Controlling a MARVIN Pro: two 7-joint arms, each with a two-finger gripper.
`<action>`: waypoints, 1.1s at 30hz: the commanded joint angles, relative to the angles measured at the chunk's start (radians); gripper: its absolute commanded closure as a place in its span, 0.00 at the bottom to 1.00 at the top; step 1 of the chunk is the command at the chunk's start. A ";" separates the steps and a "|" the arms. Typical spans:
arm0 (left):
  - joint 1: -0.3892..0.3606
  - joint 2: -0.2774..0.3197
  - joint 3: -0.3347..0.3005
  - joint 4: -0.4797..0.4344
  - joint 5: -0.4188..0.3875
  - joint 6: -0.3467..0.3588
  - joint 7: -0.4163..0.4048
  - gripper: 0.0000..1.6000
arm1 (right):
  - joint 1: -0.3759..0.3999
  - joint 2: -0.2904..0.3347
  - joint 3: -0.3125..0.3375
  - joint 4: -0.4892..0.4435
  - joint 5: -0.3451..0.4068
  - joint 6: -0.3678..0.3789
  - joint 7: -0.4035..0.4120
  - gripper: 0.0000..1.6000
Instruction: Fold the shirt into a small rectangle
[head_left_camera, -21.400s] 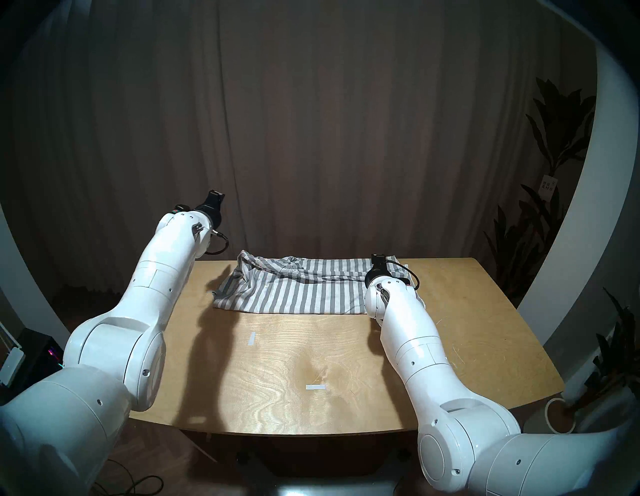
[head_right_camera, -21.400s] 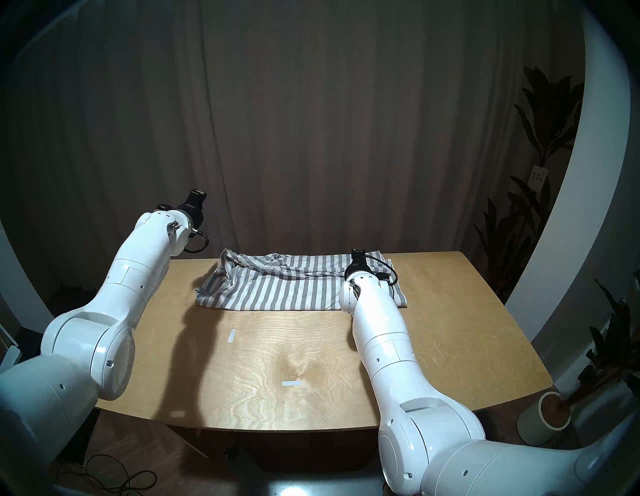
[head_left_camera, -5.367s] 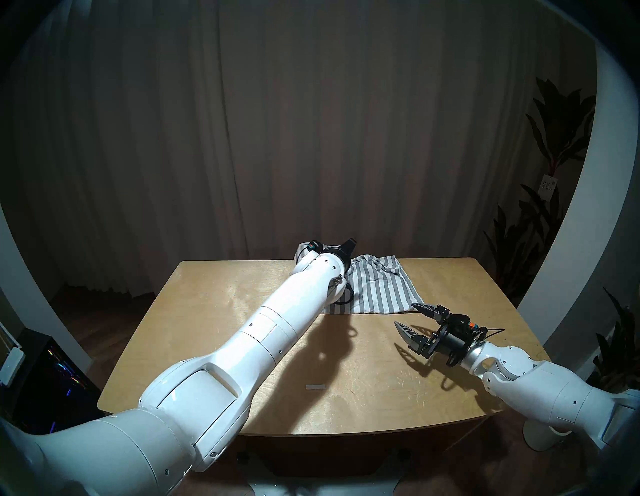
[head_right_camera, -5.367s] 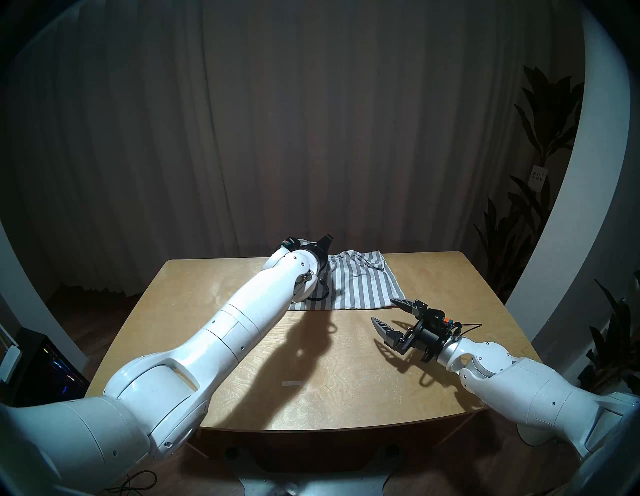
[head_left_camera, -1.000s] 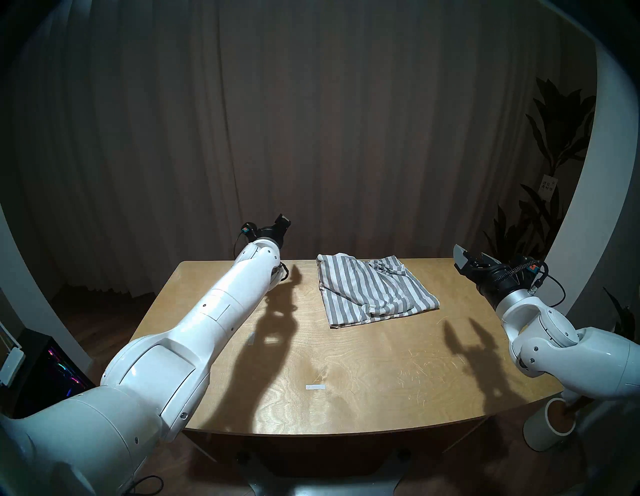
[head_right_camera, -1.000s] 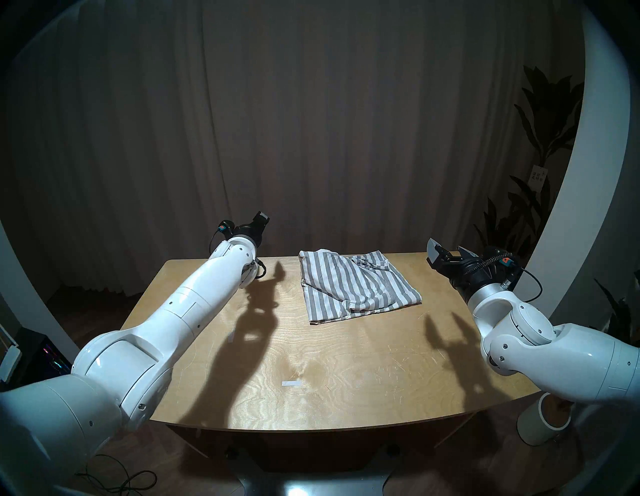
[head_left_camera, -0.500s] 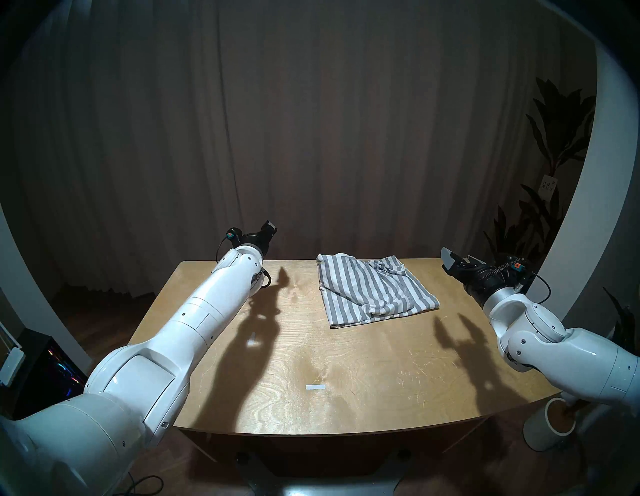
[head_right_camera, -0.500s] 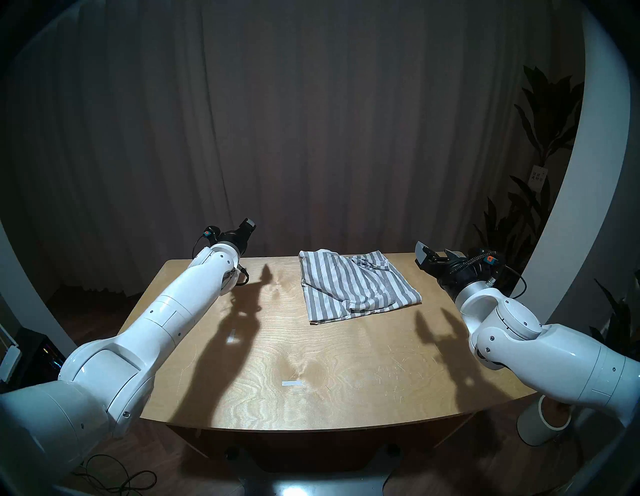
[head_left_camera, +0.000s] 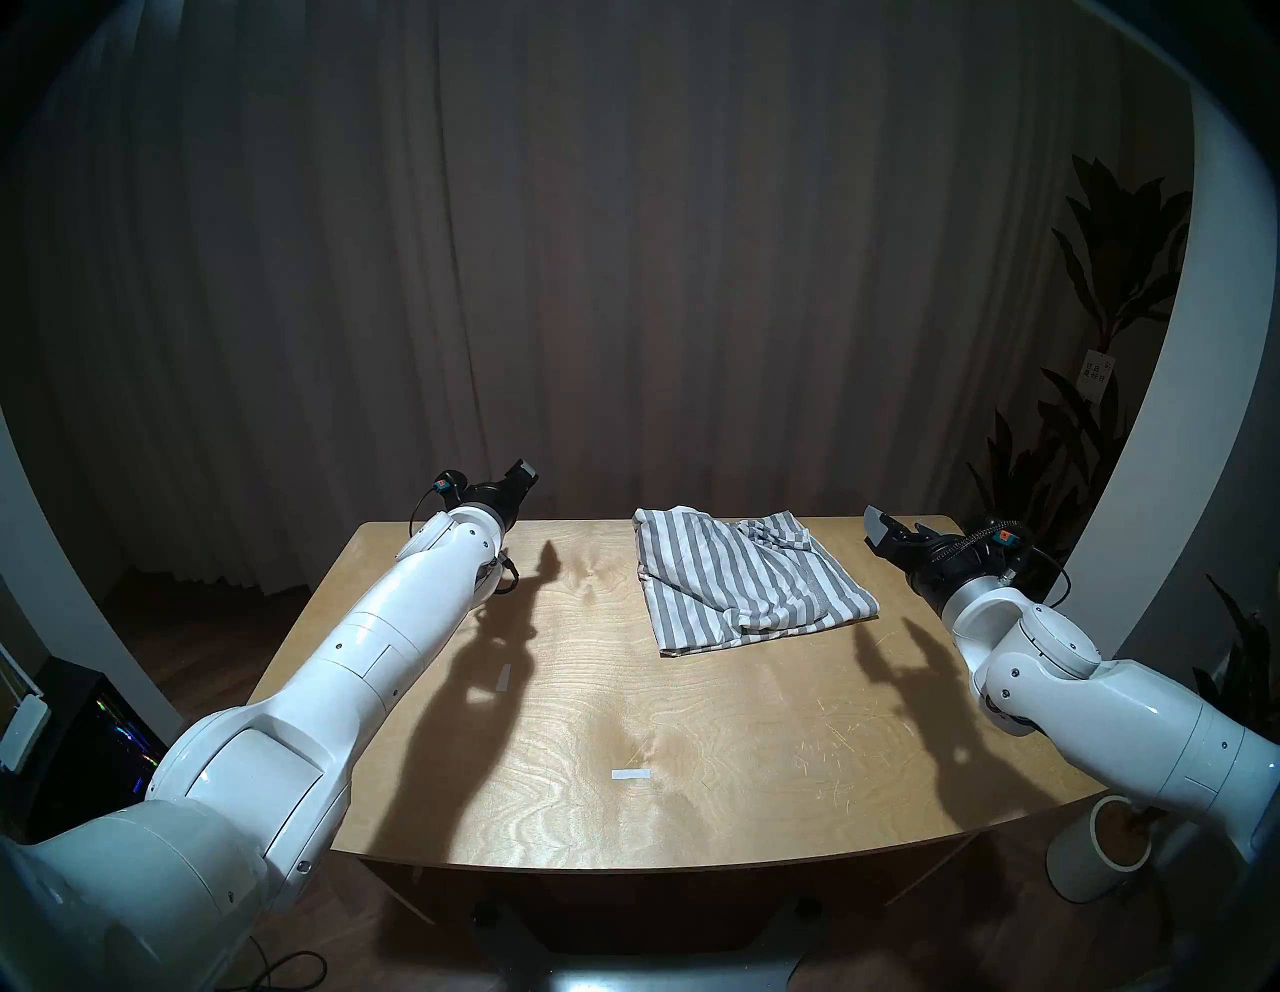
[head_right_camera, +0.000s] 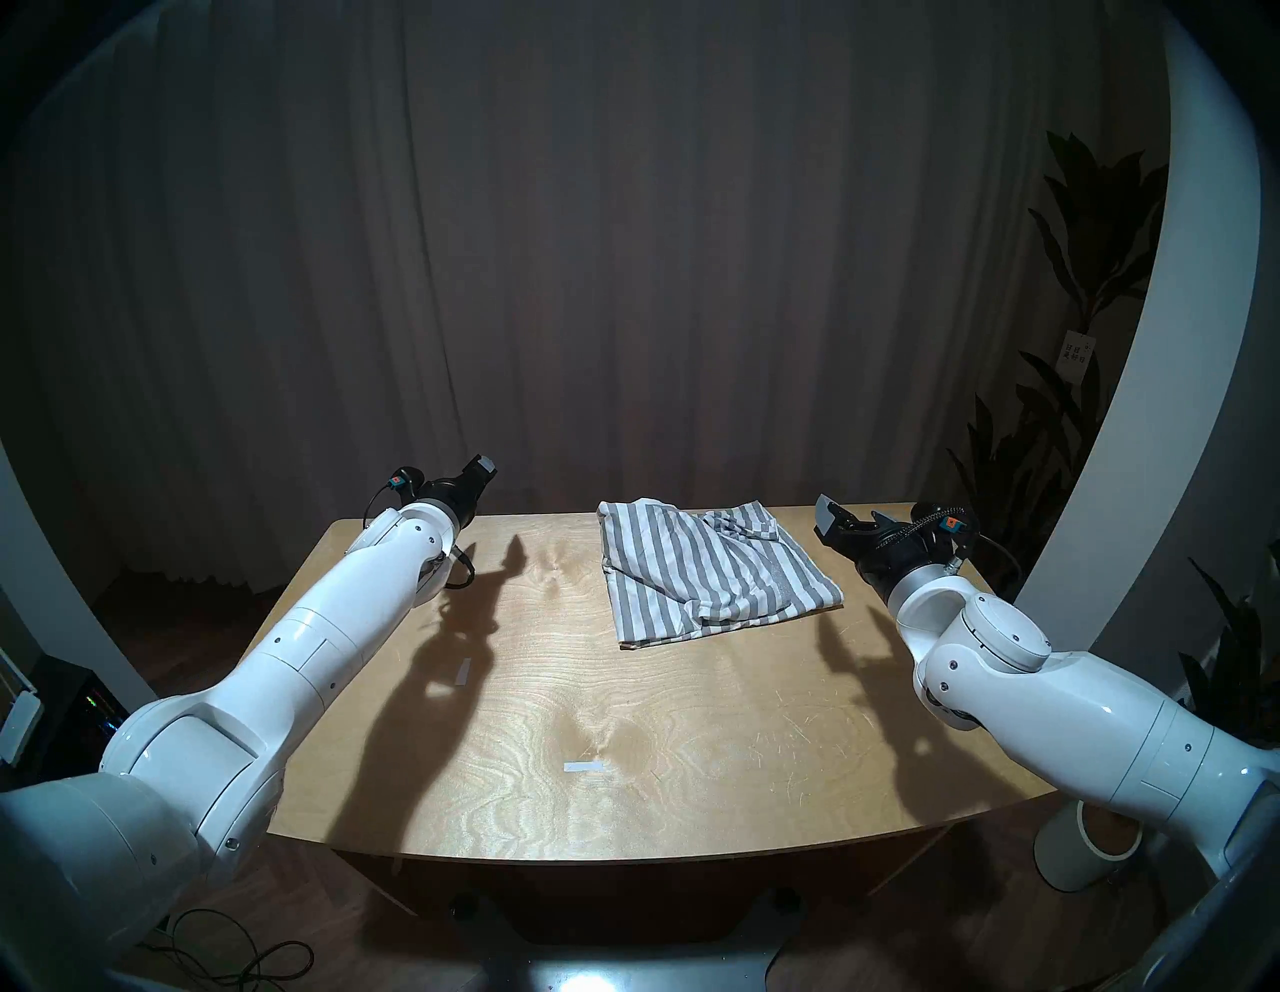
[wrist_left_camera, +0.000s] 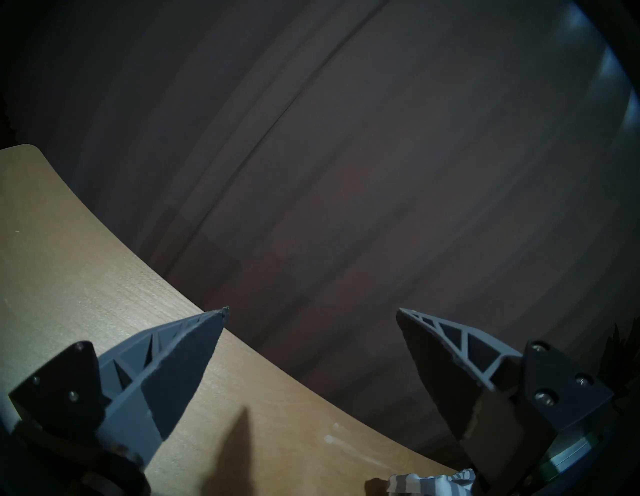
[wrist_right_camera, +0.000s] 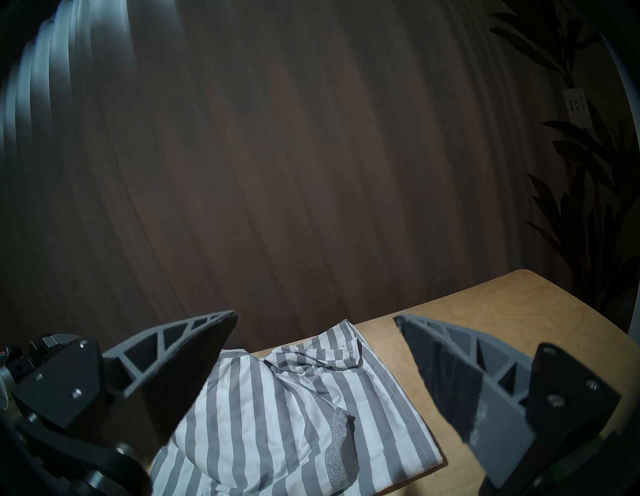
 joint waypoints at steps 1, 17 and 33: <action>0.006 0.036 -0.012 -0.036 -0.005 0.017 -0.018 0.00 | 0.077 -0.094 -0.013 0.043 -0.019 0.025 0.006 0.00; 0.038 0.081 -0.033 -0.067 -0.027 0.073 -0.037 0.00 | 0.197 -0.236 -0.063 0.184 -0.068 0.094 0.013 0.00; 0.069 0.125 -0.065 -0.128 -0.088 0.139 -0.068 0.00 | 0.352 -0.394 -0.114 0.390 -0.137 0.162 0.018 0.00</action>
